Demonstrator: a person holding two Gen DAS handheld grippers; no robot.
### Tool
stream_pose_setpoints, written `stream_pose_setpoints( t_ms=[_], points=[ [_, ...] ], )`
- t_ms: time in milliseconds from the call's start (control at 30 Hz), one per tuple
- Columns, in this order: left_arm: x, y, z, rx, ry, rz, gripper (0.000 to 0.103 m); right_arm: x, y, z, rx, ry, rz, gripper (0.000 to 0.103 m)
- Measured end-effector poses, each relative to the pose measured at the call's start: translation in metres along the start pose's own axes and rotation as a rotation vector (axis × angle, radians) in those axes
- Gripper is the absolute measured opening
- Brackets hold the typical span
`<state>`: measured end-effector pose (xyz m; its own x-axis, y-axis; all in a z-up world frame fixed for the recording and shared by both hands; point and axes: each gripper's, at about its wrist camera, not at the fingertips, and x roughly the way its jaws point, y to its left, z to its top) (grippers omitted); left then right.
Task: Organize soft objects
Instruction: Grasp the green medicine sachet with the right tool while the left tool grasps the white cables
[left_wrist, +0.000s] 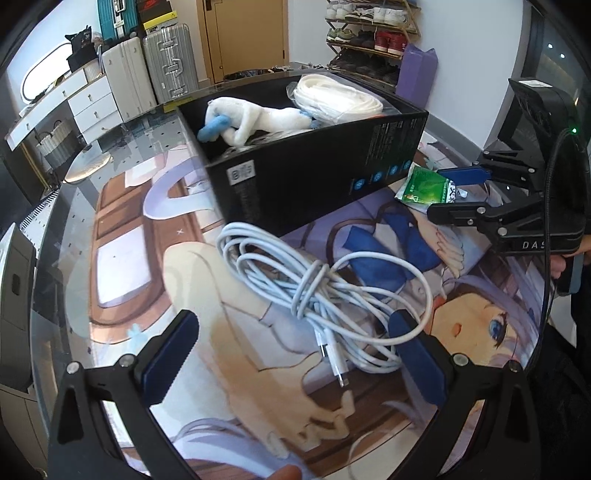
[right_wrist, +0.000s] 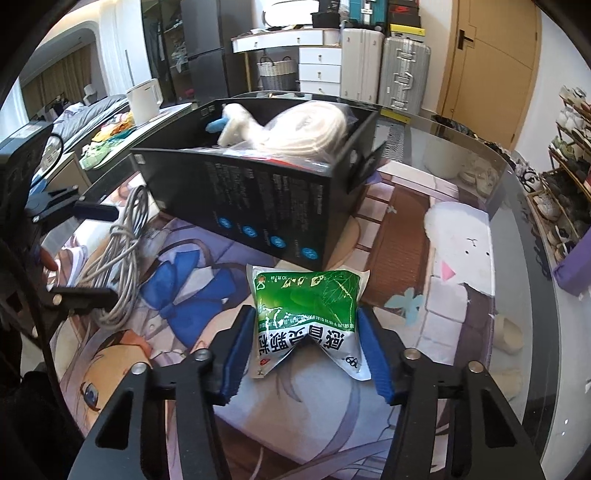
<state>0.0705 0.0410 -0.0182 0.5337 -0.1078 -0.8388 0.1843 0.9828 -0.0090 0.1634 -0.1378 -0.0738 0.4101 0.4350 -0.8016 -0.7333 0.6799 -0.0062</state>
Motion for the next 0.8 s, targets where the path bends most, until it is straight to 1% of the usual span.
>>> stream_pose_setpoints(
  t_ms=[100, 167, 233, 367, 433, 500, 600, 667, 800],
  points=[
    [-0.006, 0.000, -0.003, 0.025, -0.007, -0.028, 0.103, -0.002, 0.005, 0.000, -0.020, 0.004, 0.020, 0.048],
    [-0.012, 0.001, -0.003, 0.014, -0.027, -0.062, 0.103, -0.002, 0.007, -0.001, -0.026, 0.004, 0.020, 0.047],
    [-0.016, 0.004, -0.001, -0.014, -0.054, -0.100, 0.103, -0.003, 0.007, -0.001, -0.027, 0.005, 0.022, 0.047],
    [-0.015, 0.011, 0.005, -0.110, -0.073, -0.125, 0.103, -0.004, 0.008, -0.001, -0.029, 0.005, 0.022, 0.047],
    [-0.007, 0.014, 0.009, -0.169, -0.063, -0.115, 0.103, -0.004, 0.008, -0.001, -0.030, 0.005, 0.021, 0.047],
    [0.001, 0.014, 0.010, -0.202, -0.044, -0.091, 0.103, -0.004, 0.008, -0.001, -0.030, 0.005, 0.021, 0.047],
    [0.011, 0.011, 0.009, -0.219, -0.025, -0.048, 0.103, -0.004, 0.008, -0.001, -0.032, 0.005, 0.022, 0.047],
    [0.013, 0.009, 0.009, -0.225, -0.033, -0.028, 0.103, -0.005, 0.008, -0.002, -0.033, 0.005, 0.022, 0.047],
    [0.015, 0.010, 0.009, -0.253, -0.046, -0.026, 0.103, -0.005, 0.008, -0.002, -0.033, 0.006, 0.022, 0.047]
  ],
)
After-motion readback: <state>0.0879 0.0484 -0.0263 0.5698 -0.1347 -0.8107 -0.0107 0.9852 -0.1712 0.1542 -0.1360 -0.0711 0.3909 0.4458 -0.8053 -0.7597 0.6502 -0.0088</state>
